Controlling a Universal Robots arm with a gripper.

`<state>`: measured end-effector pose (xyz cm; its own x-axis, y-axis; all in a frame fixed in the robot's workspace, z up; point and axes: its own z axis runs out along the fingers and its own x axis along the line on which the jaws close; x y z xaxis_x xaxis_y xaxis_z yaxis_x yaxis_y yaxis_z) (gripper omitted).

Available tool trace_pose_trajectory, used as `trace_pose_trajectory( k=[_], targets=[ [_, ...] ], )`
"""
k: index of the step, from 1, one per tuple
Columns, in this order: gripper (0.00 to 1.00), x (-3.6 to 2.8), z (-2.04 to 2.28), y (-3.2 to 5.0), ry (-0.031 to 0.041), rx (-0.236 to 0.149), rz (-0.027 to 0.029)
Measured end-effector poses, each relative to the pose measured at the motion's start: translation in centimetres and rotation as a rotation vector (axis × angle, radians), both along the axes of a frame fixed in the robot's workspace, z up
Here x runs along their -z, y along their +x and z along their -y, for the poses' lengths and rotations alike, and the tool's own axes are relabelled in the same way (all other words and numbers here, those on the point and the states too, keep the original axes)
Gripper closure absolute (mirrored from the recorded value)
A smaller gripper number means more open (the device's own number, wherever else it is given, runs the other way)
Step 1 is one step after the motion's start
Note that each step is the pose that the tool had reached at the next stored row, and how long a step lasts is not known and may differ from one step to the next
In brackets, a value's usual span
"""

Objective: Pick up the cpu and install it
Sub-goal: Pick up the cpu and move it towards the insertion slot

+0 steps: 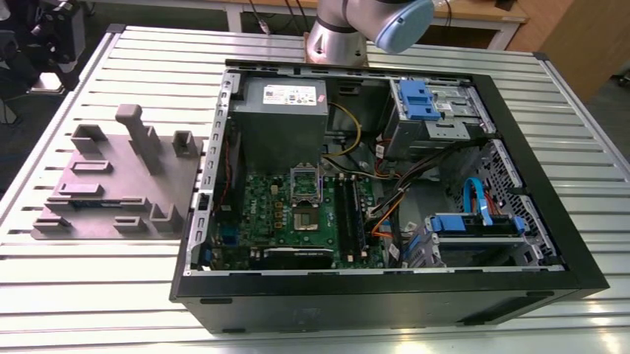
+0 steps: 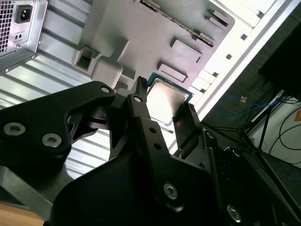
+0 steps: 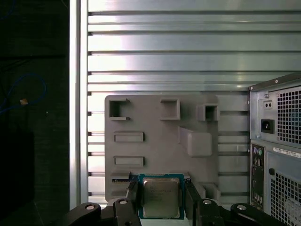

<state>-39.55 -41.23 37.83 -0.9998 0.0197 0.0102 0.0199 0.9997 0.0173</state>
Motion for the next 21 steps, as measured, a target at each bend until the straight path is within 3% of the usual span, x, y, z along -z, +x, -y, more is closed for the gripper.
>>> trace_pose_trajectory(
  k=[21],
  targets=[
    [0.53,0.00,0.00,0.60,0.0000,0.000,-0.0001]
  ],
)
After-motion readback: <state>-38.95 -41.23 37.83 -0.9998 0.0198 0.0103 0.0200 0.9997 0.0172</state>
